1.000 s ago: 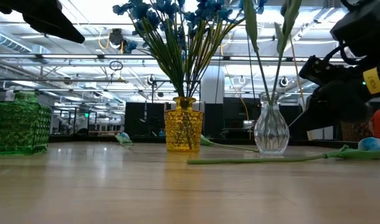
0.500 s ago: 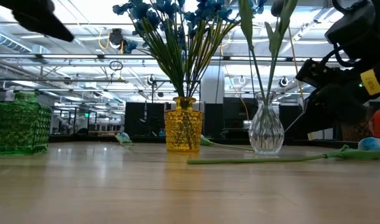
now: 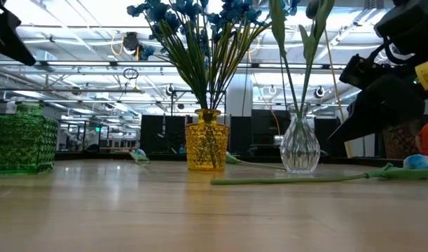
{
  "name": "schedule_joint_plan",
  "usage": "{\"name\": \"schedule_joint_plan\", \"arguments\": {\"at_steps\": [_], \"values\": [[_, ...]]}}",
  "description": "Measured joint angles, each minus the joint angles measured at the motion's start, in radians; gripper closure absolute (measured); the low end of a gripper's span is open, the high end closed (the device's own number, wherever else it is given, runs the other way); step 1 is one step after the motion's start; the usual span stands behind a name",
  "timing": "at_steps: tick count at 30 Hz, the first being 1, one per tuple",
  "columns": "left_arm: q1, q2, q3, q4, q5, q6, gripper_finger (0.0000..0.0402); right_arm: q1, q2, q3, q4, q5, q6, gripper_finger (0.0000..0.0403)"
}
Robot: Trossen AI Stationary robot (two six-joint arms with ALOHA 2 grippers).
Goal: Sort flowers into vase by color
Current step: Adjust the green vase on the table
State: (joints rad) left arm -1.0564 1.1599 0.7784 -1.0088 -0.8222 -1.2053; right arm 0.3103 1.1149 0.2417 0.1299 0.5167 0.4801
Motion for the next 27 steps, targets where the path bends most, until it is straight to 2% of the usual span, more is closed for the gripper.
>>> {"name": "schedule_joint_plan", "arguments": {"at_steps": [4, 9, 15, 22, 27], "values": [[0.0, -0.001, -0.015, 0.009, 0.003, -0.033, 0.0077, 0.0, -0.009, 0.0, -0.006, -0.024, -0.005, 0.0403], [-0.002, 0.0, -0.126, 0.055, 0.044, -0.128, 0.0077, 0.001, -0.009, 0.0, -0.026, -0.052, -0.001, 0.0403], [-0.019, 0.0, -0.201, 0.085, 0.004, -0.201, 0.0077, 0.001, -0.009, 0.0, -0.036, -0.052, 0.005, 0.0403], [-0.019, 0.0, -0.252, 0.163, 0.01, -0.219, 0.0077, 0.001, -0.009, 0.0, -0.037, -0.052, 0.005, 0.0403], [-0.02, 0.0, -0.296, 0.241, 0.049, -0.225, 0.0077, 0.001, -0.009, 0.0, -0.037, -0.054, 0.005, 0.0403]]}}
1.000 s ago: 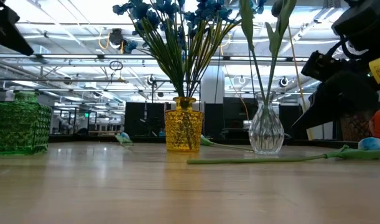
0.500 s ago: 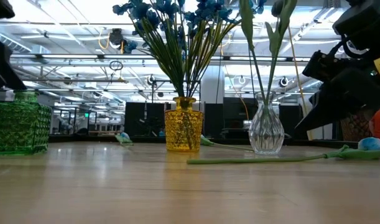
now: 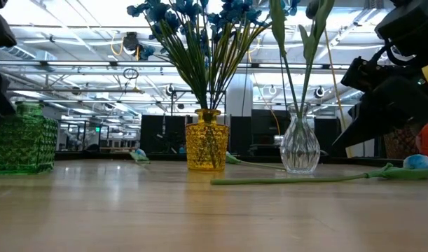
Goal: Sort flowers into vase by color
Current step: Adjust the green vase on the table
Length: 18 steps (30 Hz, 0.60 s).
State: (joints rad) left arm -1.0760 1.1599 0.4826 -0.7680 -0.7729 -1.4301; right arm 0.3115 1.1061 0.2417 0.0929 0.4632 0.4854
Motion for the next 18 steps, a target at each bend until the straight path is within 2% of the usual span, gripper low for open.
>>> {"name": "schedule_joint_plan", "arguments": {"at_steps": [14, 18], "values": [[0.029, 0.0, -0.078, 0.079, 0.014, -0.001, 0.0077, 0.0, 0.0, 0.0, 0.0, -0.02, -0.003, 0.0403], [0.033, 0.0, -0.078, 0.082, -0.011, 0.027, 0.0077, 0.0, 0.0, 0.0, 0.0, -0.02, -0.006, 0.0403]]}}
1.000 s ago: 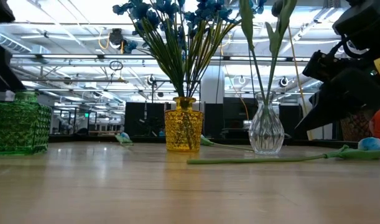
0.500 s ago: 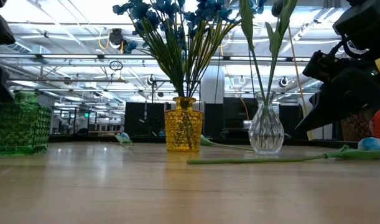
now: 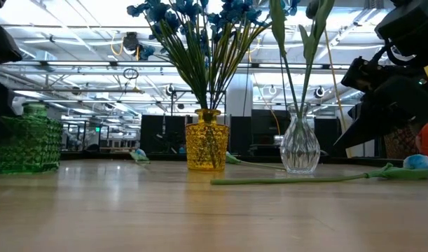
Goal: Sort flowers into vase by color
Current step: Adjust the green vase on the table
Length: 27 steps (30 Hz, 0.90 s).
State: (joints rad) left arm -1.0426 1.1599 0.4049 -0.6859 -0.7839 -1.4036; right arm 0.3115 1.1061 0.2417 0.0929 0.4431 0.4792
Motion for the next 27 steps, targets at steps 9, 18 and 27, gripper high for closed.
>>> {"name": "schedule_joint_plan", "arguments": {"at_steps": [9, 18, 27], "values": [[0.1, 0.0, 0.0, 0.013, -0.009, 0.106, 0.0115, 0.0, 0.0, 0.0, 0.0, -0.005, -0.001, 0.0403], [0.215, 0.0, 0.0, 0.129, -0.009, 0.3, 0.0132, 0.0, 0.0, 0.0, 0.0, -0.005, -0.001, 0.0403], [0.306, 0.0, 0.0, 0.168, 0.002, 0.415, 0.0132, 0.0, 0.0, 0.0, 0.0, -0.027, -0.001, 0.0403]]}}
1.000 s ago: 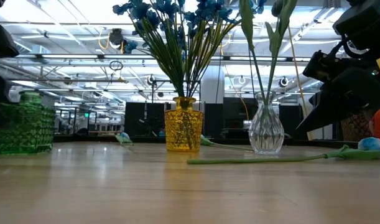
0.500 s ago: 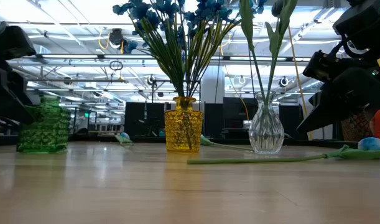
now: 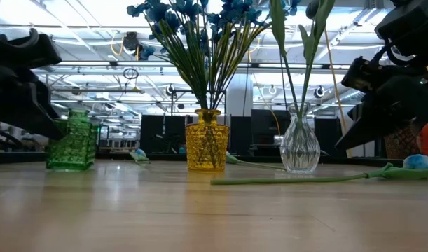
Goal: Sort flowers into vase by color
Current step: Adjust the green vase on the table
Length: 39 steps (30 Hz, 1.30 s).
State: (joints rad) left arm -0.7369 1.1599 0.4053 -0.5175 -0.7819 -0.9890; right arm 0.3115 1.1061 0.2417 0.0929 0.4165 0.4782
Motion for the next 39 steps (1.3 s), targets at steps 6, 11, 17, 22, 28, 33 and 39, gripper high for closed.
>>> {"name": "schedule_joint_plan", "arguments": {"at_steps": [6, 11, 17, 22, 28, 33, 39], "values": [[0.069, 0.0, 0.0, 0.065, 0.035, 0.115, 0.0132, 0.0, 0.0, 0.0, 0.0, -0.004, 0.0, 0.0403], [0.135, 0.0, 0.0, 0.119, 0.067, 0.218, 0.0133, 0.0, 0.0, 0.0, 0.0, -0.004, 0.0, 0.0403], [0.217, 0.0, 0.0, 0.204, 0.12, 0.366, 0.0133, 0.0, 0.0, 0.0, 0.0, -0.005, 0.0, 0.0403], [0.291, 0.0, 0.0, 0.261, 0.183, 0.487, 0.0133, 0.0, 0.0, 0.0, 0.0, -0.045, 0.008, 0.0403], [0.355, 0.0, 0.002, 0.269, 0.233, 0.564, 0.0133, 0.0, 0.0, 0.0, 0.0, -0.13, 0.056, 0.0403], [0.366, -0.001, 0.002, 0.269, 0.242, 0.607, 0.0133, 0.0, 0.0, 0.0, 0.0, -0.136, 0.069, 0.0403], [0.376, -0.001, 0.002, 0.277, 0.248, 0.658, 0.0133, 0.0, 0.0, 0.0, 0.001, -0.171, 0.086, 0.0403]]}}
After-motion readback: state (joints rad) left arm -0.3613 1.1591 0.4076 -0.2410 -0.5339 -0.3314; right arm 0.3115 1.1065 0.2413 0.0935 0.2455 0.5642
